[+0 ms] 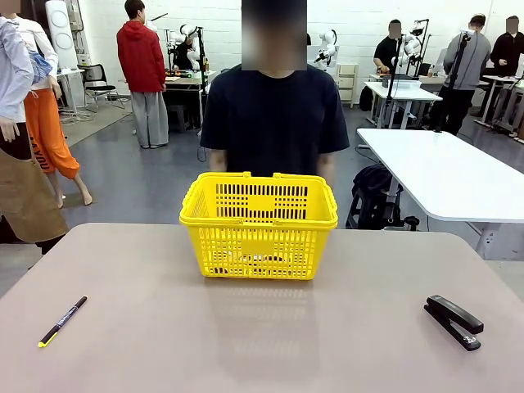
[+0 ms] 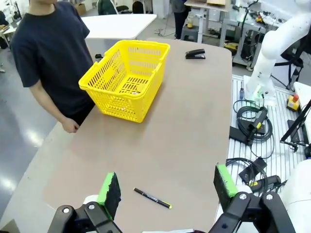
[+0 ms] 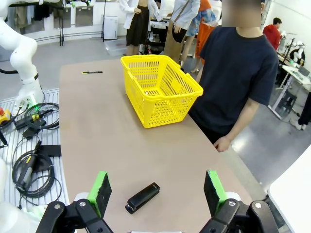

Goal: Place the items the person wants into the basket.
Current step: Pick up the item the person points to and place it in the Market Basket.

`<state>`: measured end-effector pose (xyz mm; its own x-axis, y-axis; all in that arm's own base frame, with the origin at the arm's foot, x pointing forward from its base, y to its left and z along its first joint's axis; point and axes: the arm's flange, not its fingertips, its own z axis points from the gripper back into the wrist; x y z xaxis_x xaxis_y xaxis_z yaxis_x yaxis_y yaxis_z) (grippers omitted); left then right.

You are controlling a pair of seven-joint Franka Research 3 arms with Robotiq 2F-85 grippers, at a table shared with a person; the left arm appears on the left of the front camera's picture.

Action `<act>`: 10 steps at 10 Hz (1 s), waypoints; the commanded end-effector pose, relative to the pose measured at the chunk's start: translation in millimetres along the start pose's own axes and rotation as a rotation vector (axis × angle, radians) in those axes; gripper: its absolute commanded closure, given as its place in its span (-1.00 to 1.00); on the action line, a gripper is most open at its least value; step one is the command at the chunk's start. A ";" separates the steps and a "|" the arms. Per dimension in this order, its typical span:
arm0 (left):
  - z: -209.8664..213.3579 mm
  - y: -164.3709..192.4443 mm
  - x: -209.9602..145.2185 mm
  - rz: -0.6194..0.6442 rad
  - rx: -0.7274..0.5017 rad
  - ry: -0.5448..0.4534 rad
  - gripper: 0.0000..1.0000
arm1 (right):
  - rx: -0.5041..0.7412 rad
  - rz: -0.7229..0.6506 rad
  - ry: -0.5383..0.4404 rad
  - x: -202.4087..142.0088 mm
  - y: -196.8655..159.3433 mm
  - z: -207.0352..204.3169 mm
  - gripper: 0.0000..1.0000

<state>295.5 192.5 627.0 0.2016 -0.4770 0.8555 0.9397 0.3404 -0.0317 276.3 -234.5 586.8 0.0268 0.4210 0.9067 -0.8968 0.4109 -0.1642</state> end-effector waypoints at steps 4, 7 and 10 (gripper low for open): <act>5.5 8.4 -6.6 0.050 0.003 -0.037 -1.00 | -0.006 0.017 -0.025 1.2 -1.2 -0.1 -1.00; 10.5 7.1 -15.1 0.052 -0.006 -0.024 -1.00 | -0.006 0.017 -0.025 1.2 -1.2 -0.1 -1.00; 10.5 7.1 -15.1 0.052 -0.006 -0.024 -1.00 | -0.006 0.017 -0.025 1.2 -1.2 -0.1 -1.00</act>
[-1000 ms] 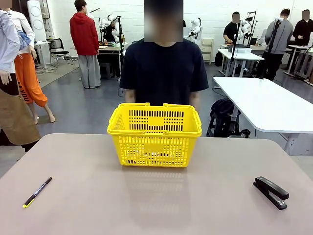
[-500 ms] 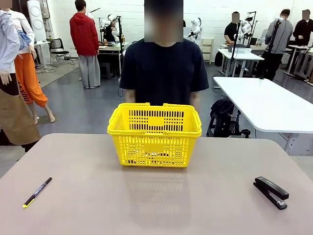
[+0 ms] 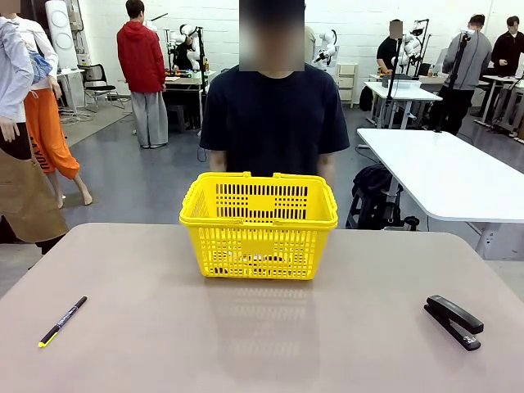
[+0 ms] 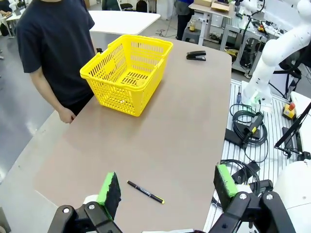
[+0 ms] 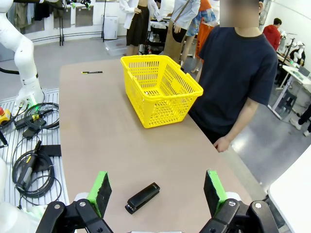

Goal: Place the items the person wants into the basket.
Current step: Pick up the item the person points to and place it in the Market Basket.

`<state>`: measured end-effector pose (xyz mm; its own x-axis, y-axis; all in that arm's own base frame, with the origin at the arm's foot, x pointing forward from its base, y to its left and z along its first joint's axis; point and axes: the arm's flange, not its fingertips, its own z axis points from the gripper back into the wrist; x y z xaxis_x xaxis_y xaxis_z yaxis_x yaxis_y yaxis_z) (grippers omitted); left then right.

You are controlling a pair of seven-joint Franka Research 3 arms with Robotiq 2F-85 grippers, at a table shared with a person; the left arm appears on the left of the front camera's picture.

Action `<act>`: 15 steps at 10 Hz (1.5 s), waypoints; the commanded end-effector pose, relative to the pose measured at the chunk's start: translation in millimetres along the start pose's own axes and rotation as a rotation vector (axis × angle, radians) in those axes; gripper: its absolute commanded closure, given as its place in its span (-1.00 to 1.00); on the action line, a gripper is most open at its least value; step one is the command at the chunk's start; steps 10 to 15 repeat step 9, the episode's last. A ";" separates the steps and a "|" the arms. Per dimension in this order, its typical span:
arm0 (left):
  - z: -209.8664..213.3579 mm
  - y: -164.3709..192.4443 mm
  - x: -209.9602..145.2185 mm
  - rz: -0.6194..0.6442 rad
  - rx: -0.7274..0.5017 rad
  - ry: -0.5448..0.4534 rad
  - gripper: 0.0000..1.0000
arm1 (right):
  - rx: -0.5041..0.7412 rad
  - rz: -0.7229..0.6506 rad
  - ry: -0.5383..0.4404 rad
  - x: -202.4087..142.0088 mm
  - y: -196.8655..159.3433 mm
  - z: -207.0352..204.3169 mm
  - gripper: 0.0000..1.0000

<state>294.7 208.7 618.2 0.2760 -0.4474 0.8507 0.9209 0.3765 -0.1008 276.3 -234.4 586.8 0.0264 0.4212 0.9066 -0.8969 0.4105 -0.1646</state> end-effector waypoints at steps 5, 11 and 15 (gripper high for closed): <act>1.7 2.0 0.4 -0.028 -0.006 -0.023 -1.00 | -0.006 0.017 -0.025 1.2 -1.2 0.0 -1.00; 1.7 2.0 0.4 -0.028 -0.006 -0.023 -1.00 | -0.006 0.017 -0.025 1.2 -1.2 0.0 -1.00; 1.7 2.0 0.4 -0.028 -0.006 -0.023 -1.00 | -0.006 0.017 -0.025 1.2 -1.2 0.0 -1.00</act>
